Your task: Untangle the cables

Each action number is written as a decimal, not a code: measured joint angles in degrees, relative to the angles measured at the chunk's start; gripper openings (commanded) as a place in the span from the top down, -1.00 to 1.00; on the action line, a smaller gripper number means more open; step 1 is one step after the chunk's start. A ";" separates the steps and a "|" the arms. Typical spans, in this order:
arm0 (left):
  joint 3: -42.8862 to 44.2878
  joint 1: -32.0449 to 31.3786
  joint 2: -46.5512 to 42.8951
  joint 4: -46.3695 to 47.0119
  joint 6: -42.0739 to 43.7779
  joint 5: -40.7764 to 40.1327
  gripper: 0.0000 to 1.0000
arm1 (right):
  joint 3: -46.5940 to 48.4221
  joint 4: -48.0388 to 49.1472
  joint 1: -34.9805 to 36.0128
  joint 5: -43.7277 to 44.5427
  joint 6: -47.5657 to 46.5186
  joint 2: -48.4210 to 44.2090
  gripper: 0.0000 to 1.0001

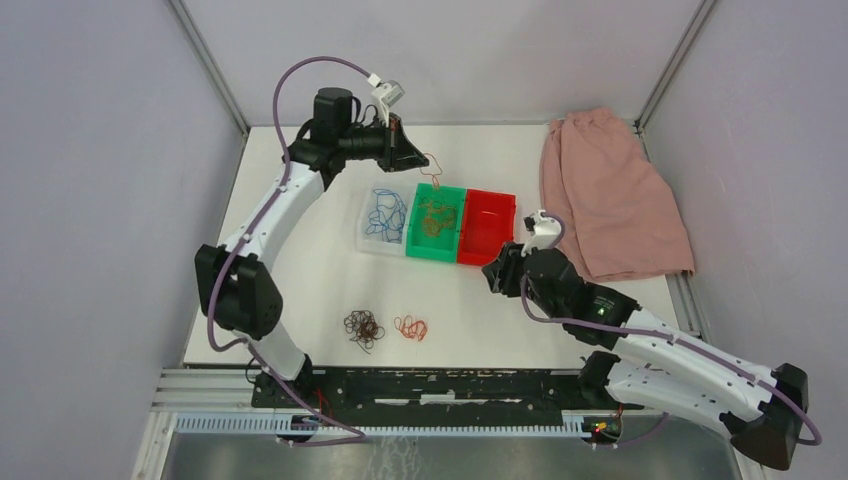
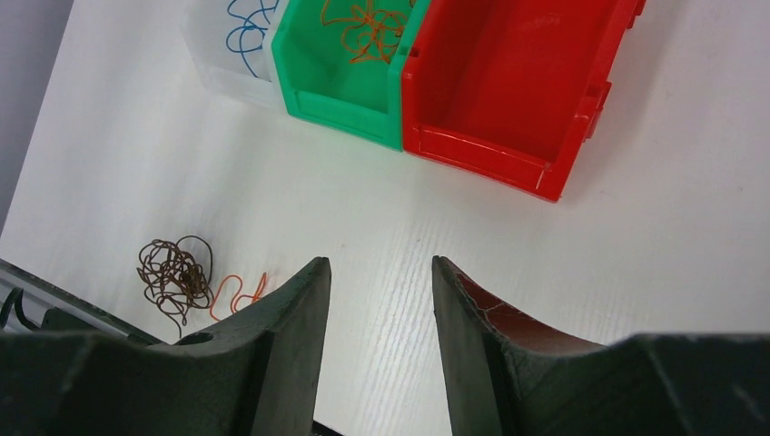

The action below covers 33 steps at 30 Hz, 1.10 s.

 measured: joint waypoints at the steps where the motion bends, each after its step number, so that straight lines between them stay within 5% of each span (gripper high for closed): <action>1: 1.05 -0.24 2.05 -0.90 1.95 -1.11 0.94 | 0.31 -0.74 0.00 0.07 -0.13 -0.15 -0.03; 29: -1.64 -6.43 14.56 -0.46 11.32 -22.71 0.94 | 3.65 -10.45 -0.63 0.63 -2.27 -0.85 -0.06; 33: -5.66 -6.99 14.58 -1.05 13.77 -27.08 0.67 | 5.86 -12.07 -0.74 -0.31 -2.89 -0.85 -0.06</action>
